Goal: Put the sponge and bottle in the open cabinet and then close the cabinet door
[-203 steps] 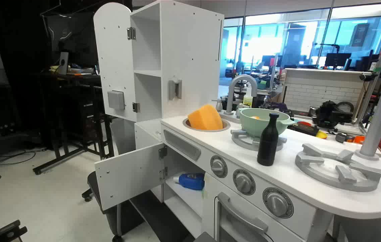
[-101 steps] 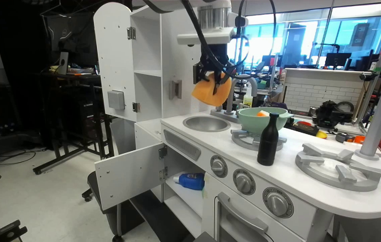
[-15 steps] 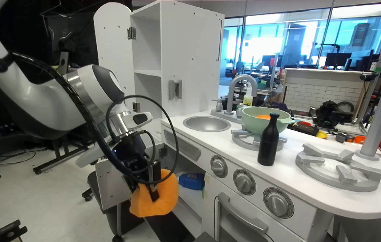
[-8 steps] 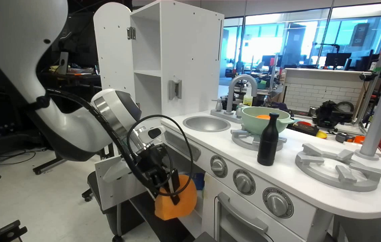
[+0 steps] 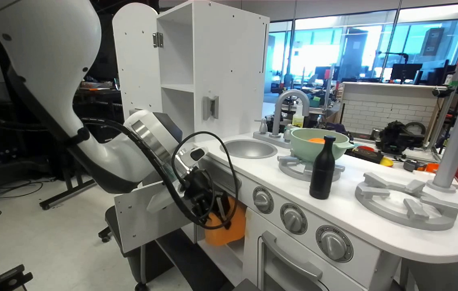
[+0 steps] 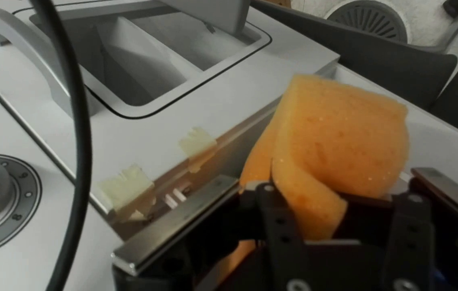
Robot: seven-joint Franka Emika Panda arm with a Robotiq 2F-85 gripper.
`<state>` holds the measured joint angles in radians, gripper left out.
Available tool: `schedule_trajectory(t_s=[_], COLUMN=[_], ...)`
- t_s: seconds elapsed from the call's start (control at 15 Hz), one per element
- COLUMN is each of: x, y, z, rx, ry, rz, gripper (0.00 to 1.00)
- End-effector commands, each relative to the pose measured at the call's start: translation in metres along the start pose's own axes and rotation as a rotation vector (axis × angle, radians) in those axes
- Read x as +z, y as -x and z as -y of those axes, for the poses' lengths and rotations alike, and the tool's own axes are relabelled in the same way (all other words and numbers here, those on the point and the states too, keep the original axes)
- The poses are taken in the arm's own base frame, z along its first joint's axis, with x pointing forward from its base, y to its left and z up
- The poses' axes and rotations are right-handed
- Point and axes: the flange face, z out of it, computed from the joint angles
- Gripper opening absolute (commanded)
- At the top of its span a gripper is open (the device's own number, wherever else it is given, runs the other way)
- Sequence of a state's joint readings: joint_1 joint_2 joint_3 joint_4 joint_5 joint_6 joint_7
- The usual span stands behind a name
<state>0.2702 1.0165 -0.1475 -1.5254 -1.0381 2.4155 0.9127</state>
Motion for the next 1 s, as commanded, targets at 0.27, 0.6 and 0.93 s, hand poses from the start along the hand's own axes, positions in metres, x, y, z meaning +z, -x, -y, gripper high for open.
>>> schedule_trajectory(t_s=[0.27,0.6,0.93], x=[0.027,0.032,0.027], y=[-0.022,-0.028,-0.028], z=[0.025,0.03,0.029], rx=[-0.055,-0.06,-0.062], ry=[0.025,0.042,0.044], rz=[-0.052,-0.075,-0.076], gripper=[0.0,0.0,0.26])
